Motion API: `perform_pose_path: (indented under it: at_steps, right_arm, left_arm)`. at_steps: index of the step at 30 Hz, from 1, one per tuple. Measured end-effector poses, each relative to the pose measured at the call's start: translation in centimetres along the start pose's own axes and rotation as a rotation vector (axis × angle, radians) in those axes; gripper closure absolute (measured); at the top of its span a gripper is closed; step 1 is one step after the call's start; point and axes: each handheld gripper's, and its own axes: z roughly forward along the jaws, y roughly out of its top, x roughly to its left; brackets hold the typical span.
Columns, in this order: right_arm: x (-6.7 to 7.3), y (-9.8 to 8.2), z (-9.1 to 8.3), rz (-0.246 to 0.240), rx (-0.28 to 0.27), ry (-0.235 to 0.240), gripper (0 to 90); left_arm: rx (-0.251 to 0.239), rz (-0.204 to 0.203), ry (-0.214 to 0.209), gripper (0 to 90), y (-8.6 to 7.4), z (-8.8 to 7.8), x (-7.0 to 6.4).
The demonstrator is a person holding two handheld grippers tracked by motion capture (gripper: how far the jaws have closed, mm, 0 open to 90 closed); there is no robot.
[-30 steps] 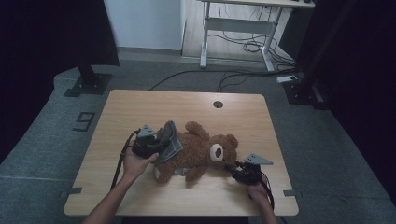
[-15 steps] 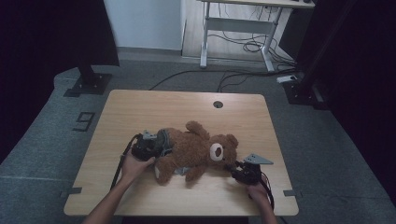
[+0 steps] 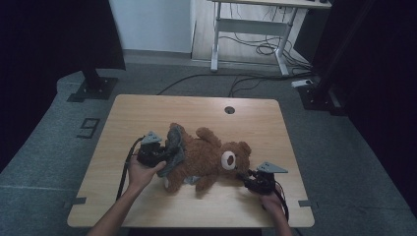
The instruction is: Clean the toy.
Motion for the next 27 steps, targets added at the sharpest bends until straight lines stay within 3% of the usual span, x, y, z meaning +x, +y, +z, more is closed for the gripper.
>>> perform_pose_path:
  at_steps: [4,9,13,18,25,27]
  right_arm:
    - [0.0,0.0,0.0,0.0,0.0,0.0,60.8]
    - [0.0,0.0,0.0,-0.001,-0.001,0.001,60.8]
    - [0.0,0.0,0.0,-0.003,-0.001,0.003,60.8]
    - [0.0,0.0,0.0,-0.005,-0.001,0.001,60.9]
    - [0.0,0.0,0.0,-0.002,-0.002,0.004,60.8]
    - [0.0,0.0,0.0,-0.003,-0.002,0.005,60.8]
  left_arm:
    - [0.006,0.037,-0.015,75.7,0.7,1.0,-1.4]
    - [0.041,-0.005,-0.033,75.7,-0.1,3.2,-1.4]
    - [0.051,-0.024,-0.029,76.0,-0.7,3.3,-0.7]
    - [0.09,-0.017,0.037,76.4,-1.8,3.4,0.0]
    - [0.15,-0.087,0.04,76.5,-2.8,4.2,1.7]
    - [0.166,-0.089,0.048,76.5,-2.8,4.4,1.8]
